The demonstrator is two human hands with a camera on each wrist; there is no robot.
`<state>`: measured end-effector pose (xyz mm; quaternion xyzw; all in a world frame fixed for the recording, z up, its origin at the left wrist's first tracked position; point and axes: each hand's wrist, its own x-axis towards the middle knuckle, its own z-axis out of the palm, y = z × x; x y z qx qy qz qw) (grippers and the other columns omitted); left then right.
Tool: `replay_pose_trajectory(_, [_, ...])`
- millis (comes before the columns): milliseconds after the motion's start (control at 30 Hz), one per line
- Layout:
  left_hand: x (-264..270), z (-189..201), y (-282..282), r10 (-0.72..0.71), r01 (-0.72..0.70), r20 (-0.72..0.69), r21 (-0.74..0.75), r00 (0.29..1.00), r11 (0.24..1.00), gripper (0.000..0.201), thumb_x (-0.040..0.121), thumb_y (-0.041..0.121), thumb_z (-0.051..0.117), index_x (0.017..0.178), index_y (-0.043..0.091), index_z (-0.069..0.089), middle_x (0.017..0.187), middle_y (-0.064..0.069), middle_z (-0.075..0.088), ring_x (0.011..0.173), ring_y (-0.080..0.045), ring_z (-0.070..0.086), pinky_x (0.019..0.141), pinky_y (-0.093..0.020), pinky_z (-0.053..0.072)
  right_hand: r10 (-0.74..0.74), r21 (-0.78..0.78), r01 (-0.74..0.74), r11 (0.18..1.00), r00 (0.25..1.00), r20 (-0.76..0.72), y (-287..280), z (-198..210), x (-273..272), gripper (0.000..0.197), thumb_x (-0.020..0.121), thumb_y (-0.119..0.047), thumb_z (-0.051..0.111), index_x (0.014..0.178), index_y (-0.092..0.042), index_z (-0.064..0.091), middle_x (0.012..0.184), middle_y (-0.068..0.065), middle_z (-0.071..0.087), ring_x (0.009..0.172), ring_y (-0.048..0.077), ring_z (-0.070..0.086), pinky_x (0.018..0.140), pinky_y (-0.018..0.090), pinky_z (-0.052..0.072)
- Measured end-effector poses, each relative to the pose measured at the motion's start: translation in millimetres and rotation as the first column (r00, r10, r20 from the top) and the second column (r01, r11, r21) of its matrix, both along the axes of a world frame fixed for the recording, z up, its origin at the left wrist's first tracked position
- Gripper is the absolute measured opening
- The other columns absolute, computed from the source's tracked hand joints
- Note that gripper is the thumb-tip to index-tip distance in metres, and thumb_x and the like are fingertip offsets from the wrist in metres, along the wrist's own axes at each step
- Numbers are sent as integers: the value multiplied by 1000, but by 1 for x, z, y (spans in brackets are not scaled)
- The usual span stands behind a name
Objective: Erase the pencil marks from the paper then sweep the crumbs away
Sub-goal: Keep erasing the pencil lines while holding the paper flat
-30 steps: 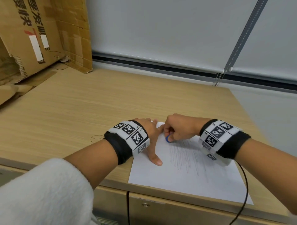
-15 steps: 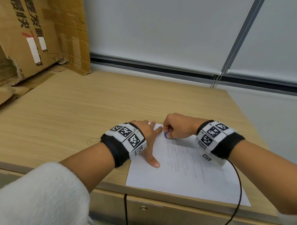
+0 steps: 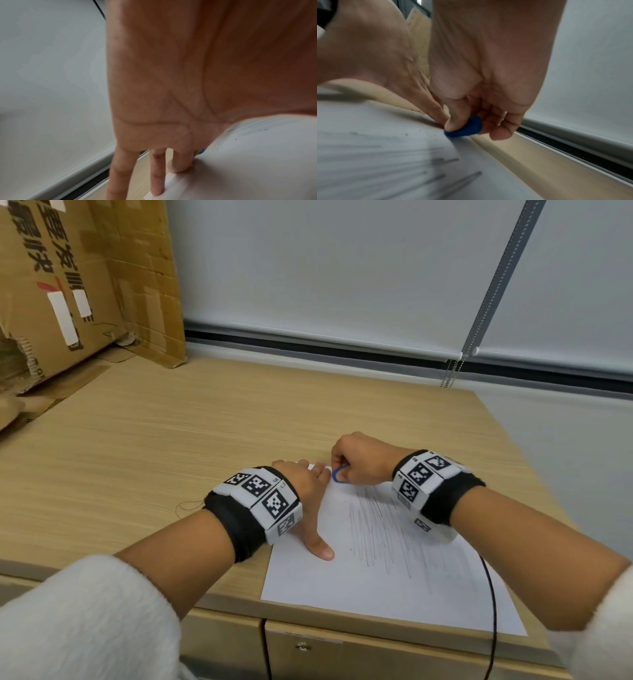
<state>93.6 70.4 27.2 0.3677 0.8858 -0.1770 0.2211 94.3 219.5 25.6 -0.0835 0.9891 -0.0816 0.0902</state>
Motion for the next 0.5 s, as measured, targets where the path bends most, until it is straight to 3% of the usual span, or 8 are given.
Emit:
replay_pose_trajectory(67, [1, 2, 1, 12, -12, 6, -3, 1000, 1000, 136, 60, 77, 71, 155, 18, -7, 163, 3, 0, 149, -24, 7, 116, -47, 24, -9, -16, 9, 1000, 1000, -27, 0, -3, -1, 8, 81, -9, 62, 81, -5, 69, 82, 7, 67, 74, 20, 59, 70, 37, 54])
replay_pose_trajectory(200, [-1, 0, 1, 9, -10, 12, 12, 1000, 1000, 137, 58, 76, 73, 154, 22, -8, 163, 4, 1, 149, -26, 9, 117, -47, 23, 29, -28, -25, 999, 988, 149, -5, 5, 0, 6, 82, -10, 69, 76, -13, 67, 68, -7, 61, 64, 6, 53, 62, 19, 44])
replay_pose_trajectory(233, [-1, -1, 1, 13, -13, 15, 9, 1000, 1000, 138, 57, 77, 73, 154, 22, -8, 163, 3, 2, 148, -26, 11, 116, -47, 24, 18, -19, -16, 1000, 989, 145, -7, 7, -1, 5, 82, -11, 69, 77, -12, 67, 70, -6, 62, 66, 8, 56, 63, 21, 46])
replay_pose_trajectory(300, [-1, -1, 1, 25, -26, 15, 1, 1000, 1000, 138, 57, 77, 73, 154, 20, -6, 163, 2, 6, 148, -26, 14, 115, -47, 26, -12, -18, 13, 1000, 996, 84, -7, 6, -3, 6, 80, -11, 68, 79, -6, 69, 77, 3, 67, 74, 19, 62, 70, 35, 55])
replay_pose_trajectory(367, [-1, -1, 1, 30, -30, 18, 4, 999, 1000, 137, 57, 77, 73, 154, 20, -6, 162, 3, 6, 147, -26, 13, 115, -47, 27, -3, -20, 4, 1000, 999, 37, -10, 4, 1, 7, 78, -9, 65, 76, -3, 68, 75, 10, 67, 69, 23, 61, 69, 42, 55])
replay_pose_trajectory(400, [-1, 0, 2, 27, -27, 19, 1, 999, 1000, 137, 58, 76, 72, 154, 20, -7, 163, 3, 3, 148, -26, 11, 116, -47, 26, 23, -21, -22, 1000, 998, 51, -10, 3, 4, 7, 78, -8, 64, 74, -3, 66, 72, 9, 66, 65, 20, 59, 66, 40, 54])
replay_pose_trajectory(500, [1, 3, 2, 25, -24, 23, -32, 999, 999, 135, 63, 75, 71, 154, 19, -13, 163, 2, -12, 150, -26, -1, 118, -49, 19, 67, 15, -70, 997, 985, 161, -7, 8, 11, 2, 81, -9, 68, 79, -10, 70, 67, -7, 60, 61, 5, 53, 60, 21, 47])
